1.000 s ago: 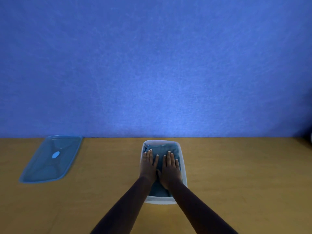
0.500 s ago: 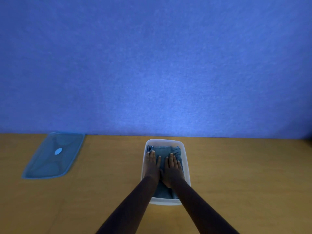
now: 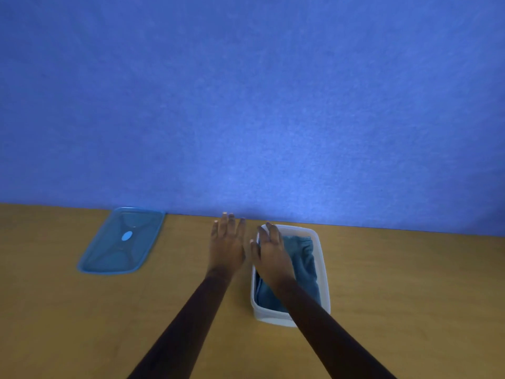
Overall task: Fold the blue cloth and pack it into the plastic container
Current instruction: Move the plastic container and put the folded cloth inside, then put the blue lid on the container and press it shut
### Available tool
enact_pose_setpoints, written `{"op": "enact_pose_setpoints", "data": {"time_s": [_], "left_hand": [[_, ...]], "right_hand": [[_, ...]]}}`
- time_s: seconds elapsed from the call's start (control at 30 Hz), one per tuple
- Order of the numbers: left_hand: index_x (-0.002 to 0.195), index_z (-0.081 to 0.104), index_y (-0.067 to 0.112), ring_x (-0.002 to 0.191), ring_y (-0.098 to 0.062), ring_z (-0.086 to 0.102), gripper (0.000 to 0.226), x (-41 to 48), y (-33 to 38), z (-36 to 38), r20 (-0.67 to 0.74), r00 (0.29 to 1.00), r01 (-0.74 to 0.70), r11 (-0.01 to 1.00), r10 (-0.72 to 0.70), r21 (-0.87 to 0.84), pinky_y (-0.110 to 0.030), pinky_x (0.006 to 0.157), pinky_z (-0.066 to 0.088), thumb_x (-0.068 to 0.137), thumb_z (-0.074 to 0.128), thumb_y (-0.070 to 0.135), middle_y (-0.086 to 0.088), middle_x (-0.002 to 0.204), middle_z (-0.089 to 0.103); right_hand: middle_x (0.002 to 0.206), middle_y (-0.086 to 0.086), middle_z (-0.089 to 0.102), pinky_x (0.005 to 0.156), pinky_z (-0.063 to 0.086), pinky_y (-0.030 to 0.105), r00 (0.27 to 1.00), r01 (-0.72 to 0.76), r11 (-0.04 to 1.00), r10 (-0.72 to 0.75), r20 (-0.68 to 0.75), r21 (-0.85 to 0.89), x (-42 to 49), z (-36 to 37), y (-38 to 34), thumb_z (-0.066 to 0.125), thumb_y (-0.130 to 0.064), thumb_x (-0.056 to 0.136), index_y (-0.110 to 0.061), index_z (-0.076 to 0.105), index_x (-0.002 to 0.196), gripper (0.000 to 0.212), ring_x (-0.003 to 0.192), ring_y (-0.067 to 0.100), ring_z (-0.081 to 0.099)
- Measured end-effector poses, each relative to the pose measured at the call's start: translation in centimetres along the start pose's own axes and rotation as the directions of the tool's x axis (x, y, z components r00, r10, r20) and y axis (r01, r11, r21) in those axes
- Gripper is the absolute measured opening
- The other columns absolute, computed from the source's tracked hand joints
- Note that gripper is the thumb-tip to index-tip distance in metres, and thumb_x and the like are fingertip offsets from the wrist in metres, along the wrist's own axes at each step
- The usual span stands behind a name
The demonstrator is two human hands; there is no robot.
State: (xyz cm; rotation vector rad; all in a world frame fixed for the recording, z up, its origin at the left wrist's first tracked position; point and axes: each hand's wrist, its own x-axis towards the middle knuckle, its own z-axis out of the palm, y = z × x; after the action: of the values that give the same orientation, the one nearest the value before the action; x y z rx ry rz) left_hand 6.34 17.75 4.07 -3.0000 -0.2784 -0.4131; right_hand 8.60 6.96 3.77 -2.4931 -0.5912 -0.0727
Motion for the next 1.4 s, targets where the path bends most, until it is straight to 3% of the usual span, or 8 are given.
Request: {"op": "enact_pose_setpoints", "data": {"time_s": [0.13,0.27,0.53,0.73,0.97,1.17,1.3,1.4], "left_hand": [[0.145,0.028,0.004,0.143,-0.036,0.024,0.061,-1.1,-4.7,1.7,0.119,0.975,0.193,0.98,-0.186,-0.051,-0.047,0.117,0.021,0.087,0.045,0.015,-0.024,0.151,0.03],[0.148,0.012,0.005,0.146,-0.033,0.014,0.061,-2.9,-9.5,3.3,0.218,0.926,0.3,0.951,-0.308,0.069,-0.044,0.118,0.017,0.092,0.033,0.015,-0.021,0.156,0.017],[0.142,0.022,-0.002,0.144,-0.036,0.02,0.053,-6.0,-15.7,4.8,0.312,0.839,0.426,0.895,-0.447,0.137,-0.044,0.115,0.024,0.093,0.033,0.013,-0.022,0.153,0.023],[0.133,0.042,0.001,0.142,-0.034,0.026,0.041,-6.9,-17.0,5.8,0.356,0.819,0.418,0.893,-0.45,0.167,-0.041,0.112,0.03,0.095,0.03,0.011,-0.017,0.148,0.035],[0.128,0.043,0.002,0.131,-0.028,0.043,0.036,-7.2,-17.4,6.4,0.303,0.822,0.482,0.872,-0.483,0.081,-0.034,0.107,0.038,0.096,0.029,0.007,-0.013,0.134,0.051],[0.131,0.042,0.003,0.133,-0.027,0.04,0.037,-7.7,-17.6,6.4,0.328,0.798,0.492,0.861,-0.505,0.127,-0.033,0.108,0.036,0.098,0.031,0.015,-0.012,0.136,0.049],[0.115,0.053,-0.003,0.112,-0.031,0.059,0.027,-7.5,-16.3,4.7,0.274,0.805,0.556,0.83,-0.526,-0.04,-0.038,0.09,0.051,0.093,0.042,0.006,-0.018,0.116,0.062],[0.07,0.063,-0.012,0.045,-0.035,0.067,0.026,-6.8,-15.1,2.0,0.139,0.882,0.468,0.872,-0.45,-0.143,-0.031,0.036,0.052,0.053,0.081,-0.009,-0.026,0.055,0.065]], "right_hand": [[0.155,0.007,0.021,0.113,0.025,0.031,0.988,0.144,0.99,-0.143,0.059,-0.009,-0.5,2.2,-3.1,0.034,-0.026,0.097,-0.011,0.032,0.142,0.047,0.145,0.017,0.014],[0.154,0.012,0.024,0.114,0.028,0.033,0.965,0.219,0.976,-0.214,0.149,-0.015,-2.0,5.2,-4.6,0.035,-0.026,0.097,-0.007,0.034,0.141,0.047,0.145,0.019,0.016],[0.157,0.016,0.012,0.118,0.022,0.037,0.895,0.195,0.963,-0.098,0.436,-0.184,-5.4,9.7,-4.1,0.032,-0.033,0.098,-0.006,0.023,0.144,0.054,0.146,0.027,0.008],[0.155,0.007,0.015,0.116,0.024,0.032,0.892,0.203,0.958,-0.096,0.441,-0.203,-6.2,10.7,-3.0,0.033,-0.031,0.097,-0.008,0.027,0.14,0.049,0.145,0.019,0.012],[0.158,0.008,0.012,0.119,0.019,0.034,0.885,0.174,0.974,-0.089,0.457,-0.146,-6.0,10.7,-2.7,0.032,-0.027,0.098,-0.012,0.027,0.142,0.046,0.147,0.022,0.008],[0.157,0.01,0.015,0.119,0.017,0.032,0.874,0.149,0.985,-0.089,0.478,-0.089,-5.7,10.5,-2.5,0.034,-0.028,0.098,-0.009,0.032,0.14,0.045,0.147,0.021,0.008],[0.155,0.01,0.022,0.119,0.018,0.032,0.864,0.095,0.995,-0.061,0.5,-0.042,-5.5,10.5,-2.6,0.034,-0.029,0.099,-0.009,0.037,0.137,0.043,0.146,0.018,0.011],[0.154,0.01,0.027,0.117,0.021,0.03,0.874,0.029,0.999,-0.037,0.484,0.023,-5.1,10.2,-2.9,0.034,-0.027,0.099,-0.007,0.037,0.138,0.044,0.145,0.016,0.017]]}}
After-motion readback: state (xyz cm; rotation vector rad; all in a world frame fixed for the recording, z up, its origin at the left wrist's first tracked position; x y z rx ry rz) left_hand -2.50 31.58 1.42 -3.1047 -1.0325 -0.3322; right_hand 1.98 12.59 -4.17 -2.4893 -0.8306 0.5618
